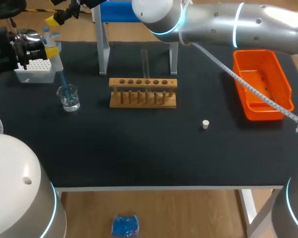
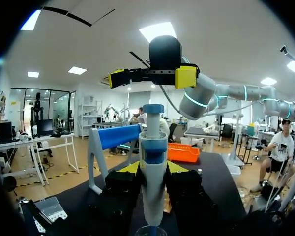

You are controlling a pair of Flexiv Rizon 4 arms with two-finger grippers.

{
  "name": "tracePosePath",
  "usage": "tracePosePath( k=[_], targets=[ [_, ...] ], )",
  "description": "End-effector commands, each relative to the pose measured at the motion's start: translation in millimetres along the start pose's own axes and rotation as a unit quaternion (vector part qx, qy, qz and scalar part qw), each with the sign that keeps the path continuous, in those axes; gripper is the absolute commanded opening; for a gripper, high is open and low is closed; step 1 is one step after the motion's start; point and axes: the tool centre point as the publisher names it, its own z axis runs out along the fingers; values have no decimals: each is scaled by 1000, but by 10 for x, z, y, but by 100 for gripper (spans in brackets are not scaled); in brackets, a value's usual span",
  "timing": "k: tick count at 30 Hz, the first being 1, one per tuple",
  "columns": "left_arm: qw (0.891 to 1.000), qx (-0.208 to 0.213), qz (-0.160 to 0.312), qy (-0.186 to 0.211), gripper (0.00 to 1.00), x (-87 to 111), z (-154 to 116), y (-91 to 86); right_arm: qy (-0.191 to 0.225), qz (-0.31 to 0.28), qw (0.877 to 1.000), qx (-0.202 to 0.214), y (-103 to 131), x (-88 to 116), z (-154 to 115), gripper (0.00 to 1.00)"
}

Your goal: Invert the test tube, pick up the pipette, mount the tip to pipette, aspirate from beaker and dispense into the tube, eject the tip, return the pipette, and cap with the stopper.

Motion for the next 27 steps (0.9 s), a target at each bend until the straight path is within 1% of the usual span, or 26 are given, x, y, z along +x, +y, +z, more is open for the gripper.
tracePosePath(
  k=[1,2,3,4,5,6,8,12,14,16,27],
  targets=[
    [1000,0,1,-2,0,14,6,-2,0,9,1000,-1,-6,56,-45,100],
    [1000,0,1,-2,0,14,6,-2,5,14,1000,-3,-4,69,-44,92],
    [1000,0,1,-2,0,14,6,-2,6,15,1000,-2,-4,76,-43,80],
    [1000,0,1,-2,0,14,6,-2,6,18,1000,-2,-4,87,-39,49],
    [1000,0,1,-2,0,14,6,-2,12,21,1000,-2,-3,100,-34,40],
    [1000,0,1,-2,0,14,6,-2,16,27,1000,-1,-4,111,-31,29],
    [1000,0,1,-2,0,14,6,-2,20,32,999,1,-7,127,-16,0],
    [1000,0,1,-2,0,14,6,-2,35,46,998,6,-7,168,10,0],
    [1000,0,1,-2,0,14,6,-2,33,47,998,9,0,189,25,0],
    [1000,0,1,-2,0,14,6,-2,40,58,997,9,9,207,37,0],
    [1000,0,1,-2,0,14,6,-2,42,71,997,12,66,265,132,0]
  ],
)
